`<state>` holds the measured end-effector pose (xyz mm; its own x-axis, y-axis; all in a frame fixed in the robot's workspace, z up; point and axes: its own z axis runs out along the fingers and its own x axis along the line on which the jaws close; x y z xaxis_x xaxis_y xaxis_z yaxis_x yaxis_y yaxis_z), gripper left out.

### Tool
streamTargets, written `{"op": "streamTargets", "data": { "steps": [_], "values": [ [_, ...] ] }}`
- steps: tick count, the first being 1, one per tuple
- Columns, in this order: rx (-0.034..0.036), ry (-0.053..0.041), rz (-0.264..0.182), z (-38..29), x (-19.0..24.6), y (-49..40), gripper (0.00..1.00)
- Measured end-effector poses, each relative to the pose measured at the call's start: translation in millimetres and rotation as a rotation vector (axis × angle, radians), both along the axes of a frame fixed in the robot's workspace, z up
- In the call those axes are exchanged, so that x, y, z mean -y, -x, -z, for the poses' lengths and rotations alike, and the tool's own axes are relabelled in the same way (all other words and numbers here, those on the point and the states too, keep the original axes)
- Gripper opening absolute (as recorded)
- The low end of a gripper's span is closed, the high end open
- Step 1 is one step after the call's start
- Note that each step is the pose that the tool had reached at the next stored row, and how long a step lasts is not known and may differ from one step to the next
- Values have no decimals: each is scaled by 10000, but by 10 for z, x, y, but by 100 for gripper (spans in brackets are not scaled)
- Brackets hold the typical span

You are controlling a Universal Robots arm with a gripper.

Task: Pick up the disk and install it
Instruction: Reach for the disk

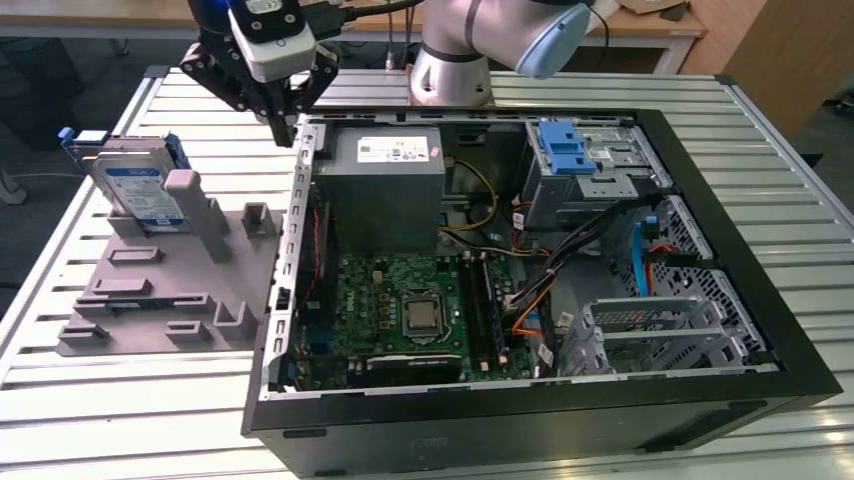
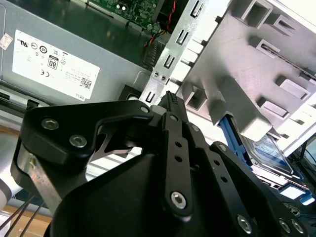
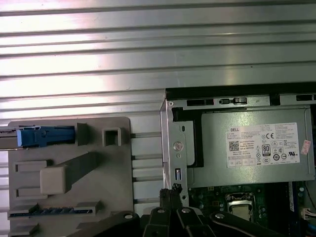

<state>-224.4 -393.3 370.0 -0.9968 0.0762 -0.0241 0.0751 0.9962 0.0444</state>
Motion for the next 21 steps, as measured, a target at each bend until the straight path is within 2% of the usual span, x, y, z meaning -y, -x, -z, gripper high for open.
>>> {"op": "streamTargets", "data": {
  "steps": [21],
  "values": [
    [-3, 1, 0, 35, -1, 110, 11]
  ]
}}
